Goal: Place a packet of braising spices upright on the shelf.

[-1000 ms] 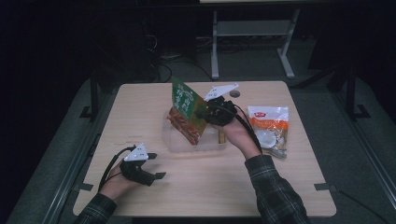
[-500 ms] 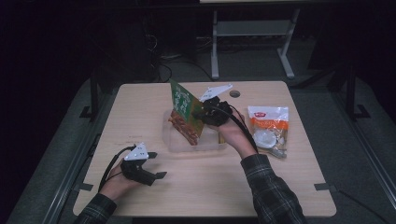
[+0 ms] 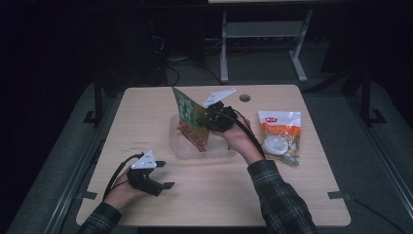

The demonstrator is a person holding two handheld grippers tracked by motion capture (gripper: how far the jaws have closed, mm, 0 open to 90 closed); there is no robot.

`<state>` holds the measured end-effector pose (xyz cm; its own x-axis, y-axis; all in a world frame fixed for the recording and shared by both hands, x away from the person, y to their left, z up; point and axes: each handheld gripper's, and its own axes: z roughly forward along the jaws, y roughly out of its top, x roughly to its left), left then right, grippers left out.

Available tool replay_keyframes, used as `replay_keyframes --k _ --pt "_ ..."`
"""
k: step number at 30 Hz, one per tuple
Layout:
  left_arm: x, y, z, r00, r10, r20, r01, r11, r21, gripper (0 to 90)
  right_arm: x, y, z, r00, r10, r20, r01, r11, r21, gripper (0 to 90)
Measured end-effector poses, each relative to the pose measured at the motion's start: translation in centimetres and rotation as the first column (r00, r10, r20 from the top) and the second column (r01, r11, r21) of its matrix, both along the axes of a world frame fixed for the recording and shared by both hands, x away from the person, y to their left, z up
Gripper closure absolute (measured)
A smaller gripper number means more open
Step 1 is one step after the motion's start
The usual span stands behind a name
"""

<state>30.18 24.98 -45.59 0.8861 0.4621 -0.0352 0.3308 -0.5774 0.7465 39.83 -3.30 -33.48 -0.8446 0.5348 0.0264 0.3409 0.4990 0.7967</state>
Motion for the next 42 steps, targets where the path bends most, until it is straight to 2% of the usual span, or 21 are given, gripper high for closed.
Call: replay_keyframes --k 3,6,15,17,21,25,27,28,35,42 --pt "0.0 0.0 0.0 1.0000 -0.002 -0.001 0.002 1.0000 -0.001 13.5 0.0 0.1 0.0 1.0000 0.006 -0.005 -0.006 1.000 0.016 82.7" --pt "0.0 0.0 0.0 1.0000 -0.003 -0.003 0.003 1.0000 0.004 13.4 -0.2 0.2 0.0 1.0000 0.007 -0.003 -0.007 1.000 0.010 76.6" --pt "0.0 0.0 -0.2 0.9997 0.001 -0.025 -0.001 0.9999 0.016 13.4 -0.9 -0.1 -0.3 0.9997 0.013 -0.022 -0.012 0.999 0.048 48.1" --pt "0.0 0.0 -0.2 0.9996 0.006 -0.028 -0.005 1.0000 0.005 13.4 -1.2 -0.2 -0.5 0.9998 0.015 -0.010 -0.014 0.999 0.049 42.5" --pt "0.0 0.0 -0.2 0.9997 0.002 -0.023 -0.002 0.9999 0.013 13.4 -1.9 -0.7 -0.7 1.0000 0.006 0.003 -0.006 0.998 0.064 35.3" --pt "0.1 0.0 -0.2 0.9997 0.005 -0.022 -0.005 0.9999 0.014 13.4 -2.7 -1.3 -0.5 0.9999 0.007 0.011 -0.008 0.996 0.086 31.3" --pt "0.1 0.1 -0.2 0.9999 0.006 -0.013 -0.005 0.9998 0.018 13.4 -3.2 -1.6 -0.5 0.9996 0.014 0.024 -0.016 0.997 0.073 30.7" --pt "0.1 0.0 -0.2 0.9998 0.014 -0.016 -0.014 0.9999 0.002 13.4 -3.4 -1.8 -0.5 0.9994 0.014 0.031 -0.017 0.997 0.070 30.3" --pt "0.1 0.2 -0.2 0.9999 0.006 -0.014 -0.006 0.9998 0.020 13.4 -5.2 -3.2 -0.7 0.9995 0.014 0.030 -0.016 0.997 0.071 30.1" --pt "0.1 0.2 -0.3 0.9996 0.018 -0.020 -0.018 0.9997 0.015 13.4 -7.3 -5.0 -1.7 0.9991 0.032 0.027 -0.034 0.997 0.074 31.0"
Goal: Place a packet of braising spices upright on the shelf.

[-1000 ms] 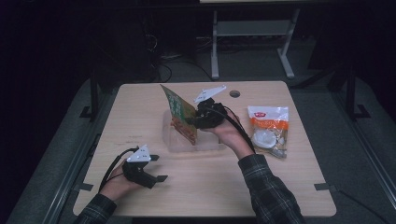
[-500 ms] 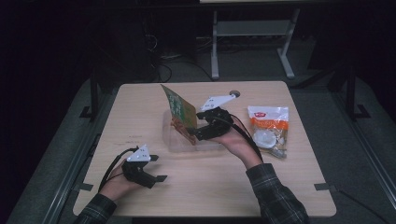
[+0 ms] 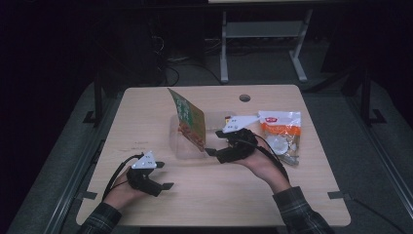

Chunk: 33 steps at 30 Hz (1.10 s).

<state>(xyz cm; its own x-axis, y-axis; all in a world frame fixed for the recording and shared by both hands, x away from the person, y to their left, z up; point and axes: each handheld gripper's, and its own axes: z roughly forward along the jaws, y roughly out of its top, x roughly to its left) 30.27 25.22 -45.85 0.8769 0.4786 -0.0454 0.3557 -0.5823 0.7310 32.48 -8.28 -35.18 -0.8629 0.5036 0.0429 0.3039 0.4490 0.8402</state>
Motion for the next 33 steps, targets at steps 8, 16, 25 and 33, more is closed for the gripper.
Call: replay_keyframes --k 8,16,25,33 --pt "0.0 0.2 0.1 0.9999 0.002 0.012 -0.002 1.0000 -0.005 13.6 -2.0 -3.3 -1.7 0.9995 -0.027 -0.017 0.027 1.000 -0.013 33.3" --pt "-0.1 0.2 0.1 0.9996 0.002 0.030 -0.001 1.0000 -0.003 13.8 -3.2 -6.4 -4.0 0.9945 -0.080 -0.068 0.077 0.996 -0.044 33.9" --pt "0.0 0.3 0.1 0.9994 -0.001 0.034 0.001 1.0000 0.004 13.8 -3.1 -10.0 -6.7 0.9812 -0.177 -0.076 0.169 0.980 -0.108 35.4" --pt "-0.1 0.2 0.2 0.9992 0.002 0.040 -0.002 1.0000 0.004 13.8 -1.0 -12.4 -7.9 0.9611 -0.263 -0.083 0.251 0.959 -0.131 36.1"
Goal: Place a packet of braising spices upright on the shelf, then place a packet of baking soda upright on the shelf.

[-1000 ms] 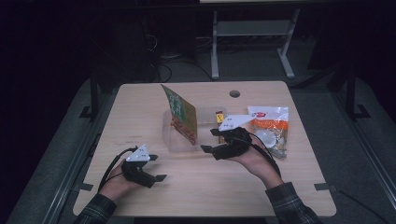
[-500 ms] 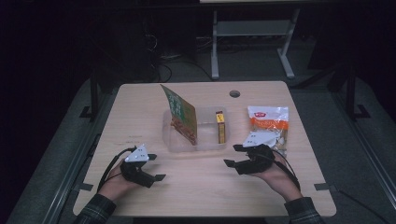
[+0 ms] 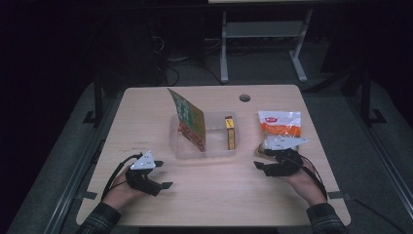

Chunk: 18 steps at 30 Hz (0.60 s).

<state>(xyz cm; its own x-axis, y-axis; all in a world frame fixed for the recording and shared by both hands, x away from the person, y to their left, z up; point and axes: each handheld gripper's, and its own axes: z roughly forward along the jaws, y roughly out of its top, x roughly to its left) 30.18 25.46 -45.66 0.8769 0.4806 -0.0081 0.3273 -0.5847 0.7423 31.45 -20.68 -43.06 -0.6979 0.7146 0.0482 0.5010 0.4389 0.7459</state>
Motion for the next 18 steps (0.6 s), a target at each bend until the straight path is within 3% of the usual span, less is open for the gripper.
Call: replay_keyframes --k 5,9,10,18 --pt "0.0 0.0 0.0 1.0000 0.001 0.001 -0.001 1.0000 0.004 13.8 1.4 -1.3 -0.4 0.9984 -0.057 -0.007 0.057 0.998 -0.005 40.0" --pt "0.1 0.1 0.0 1.0000 -0.002 0.001 0.002 1.0000 0.006 13.8 2.4 -2.2 -0.6 0.9947 -0.098 -0.030 0.099 0.994 0.036 45.2" --pt "0.0 0.0 0.0 1.0000 0.001 -0.002 -0.001 1.0000 0.005 13.9 2.6 -2.4 -0.6 0.9934 -0.113 -0.021 0.113 0.993 0.021 46.7" --pt "0.0 -0.1 0.0 1.0000 0.000 -0.006 0.000 1.0000 0.005 14.0 4.7 -4.5 -0.7 0.9692 -0.245 0.020 0.246 0.969 -0.003 71.4"
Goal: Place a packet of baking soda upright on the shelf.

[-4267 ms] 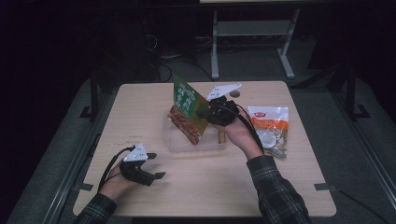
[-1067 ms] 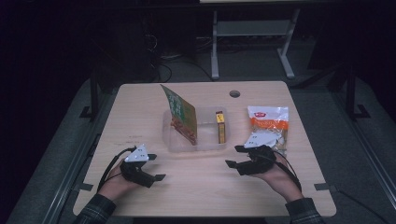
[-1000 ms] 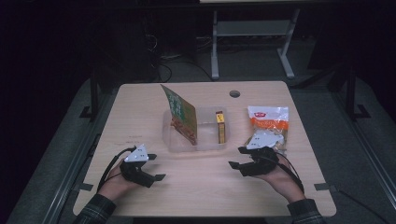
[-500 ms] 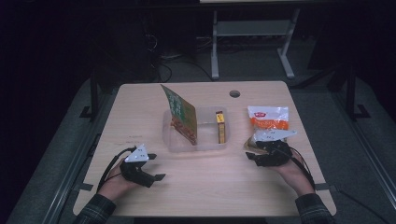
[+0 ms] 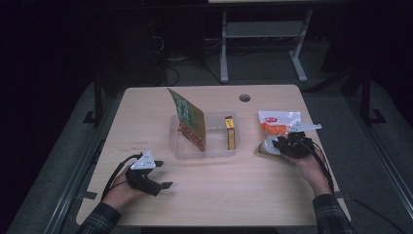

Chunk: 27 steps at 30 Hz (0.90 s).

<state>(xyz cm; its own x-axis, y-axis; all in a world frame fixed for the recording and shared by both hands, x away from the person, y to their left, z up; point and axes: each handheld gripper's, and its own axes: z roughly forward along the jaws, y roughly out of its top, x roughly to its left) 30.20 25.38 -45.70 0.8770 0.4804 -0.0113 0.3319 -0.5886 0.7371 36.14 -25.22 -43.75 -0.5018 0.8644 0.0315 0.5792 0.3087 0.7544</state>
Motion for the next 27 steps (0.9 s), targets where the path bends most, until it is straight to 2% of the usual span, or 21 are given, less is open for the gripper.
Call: replay_keyframes --k 7,13,16,18,21,27 --pt "0.0 0.0 0.0 1.0000 -0.001 0.001 0.001 1.0000 0.004 14.0 1.2 -1.2 -0.3 0.9990 -0.045 -0.005 0.044 0.996 -0.071 88.9" --pt "0.1 0.0 -0.1 0.9999 -0.009 -0.007 0.009 0.9999 0.011 14.4 0.8 -2.1 -0.2 0.9988 -0.049 0.001 0.049 0.994 -0.098 89.1" --pt "0.0 0.0 -0.1 0.9999 -0.011 -0.006 0.011 0.9999 0.010 14.4 0.8 -2.3 -0.5 0.9984 -0.054 -0.016 0.052 0.992 -0.118 89.5" --pt "0.1 0.0 -0.1 0.9999 -0.009 -0.005 0.009 0.9999 0.004 14.4 0.8 -2.3 -0.8 0.9989 -0.038 -0.026 0.034 0.990 -0.134 89.7" --pt "0.1 0.1 -0.1 1.0000 -0.008 -0.006 0.008 1.0000 0.003 14.3 0.8 -2.1 -0.8 0.9990 -0.007 -0.044 0.002 0.992 -0.124 89.9" --pt "0.0 0.0 -0.1 0.9999 -0.008 -0.007 0.008 1.0000 0.002 14.4 0.4 -1.6 -0.6 0.9970 0.031 -0.071 -0.041 0.989 -0.139 90.0"
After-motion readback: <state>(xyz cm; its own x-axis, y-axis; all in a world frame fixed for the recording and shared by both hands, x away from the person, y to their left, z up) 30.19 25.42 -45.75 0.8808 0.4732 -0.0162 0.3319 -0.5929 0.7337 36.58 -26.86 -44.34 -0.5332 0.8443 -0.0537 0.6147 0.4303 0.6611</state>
